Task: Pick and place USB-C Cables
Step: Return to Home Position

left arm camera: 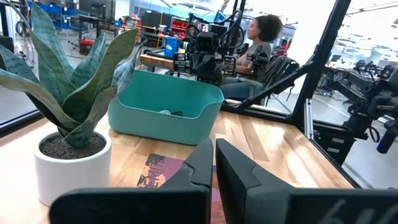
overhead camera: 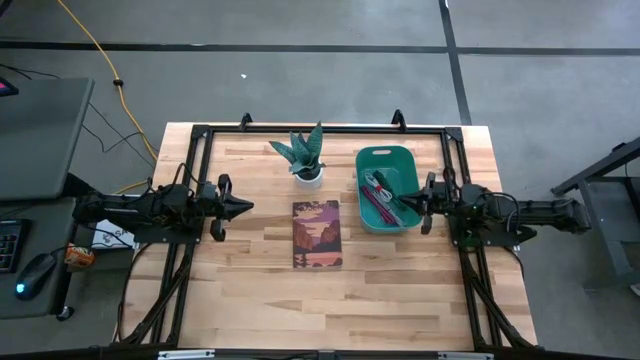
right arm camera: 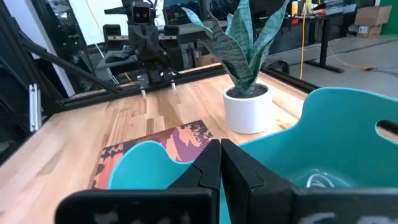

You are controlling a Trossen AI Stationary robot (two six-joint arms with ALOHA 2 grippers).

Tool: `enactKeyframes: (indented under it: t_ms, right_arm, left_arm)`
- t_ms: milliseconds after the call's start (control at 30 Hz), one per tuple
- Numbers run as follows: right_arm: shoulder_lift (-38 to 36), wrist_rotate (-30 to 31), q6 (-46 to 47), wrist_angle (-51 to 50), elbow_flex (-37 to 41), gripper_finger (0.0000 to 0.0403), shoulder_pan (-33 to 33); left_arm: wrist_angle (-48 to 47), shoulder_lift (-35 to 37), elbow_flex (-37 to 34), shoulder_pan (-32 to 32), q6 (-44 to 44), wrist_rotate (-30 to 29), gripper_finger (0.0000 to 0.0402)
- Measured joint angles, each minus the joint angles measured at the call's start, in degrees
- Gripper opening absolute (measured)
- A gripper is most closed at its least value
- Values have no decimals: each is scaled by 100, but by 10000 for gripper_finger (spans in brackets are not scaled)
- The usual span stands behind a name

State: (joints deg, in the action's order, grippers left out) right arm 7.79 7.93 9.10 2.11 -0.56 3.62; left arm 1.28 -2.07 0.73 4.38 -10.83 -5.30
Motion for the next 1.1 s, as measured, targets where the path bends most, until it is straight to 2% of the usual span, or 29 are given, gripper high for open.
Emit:
enactKeyframes:
  t_ms: [1100]
  right_arm:
    - [0, 4, 136, -2, 0, 0, 0]
  left_arm:
    - [0, 0, 0, -1, 0, 0, 1]
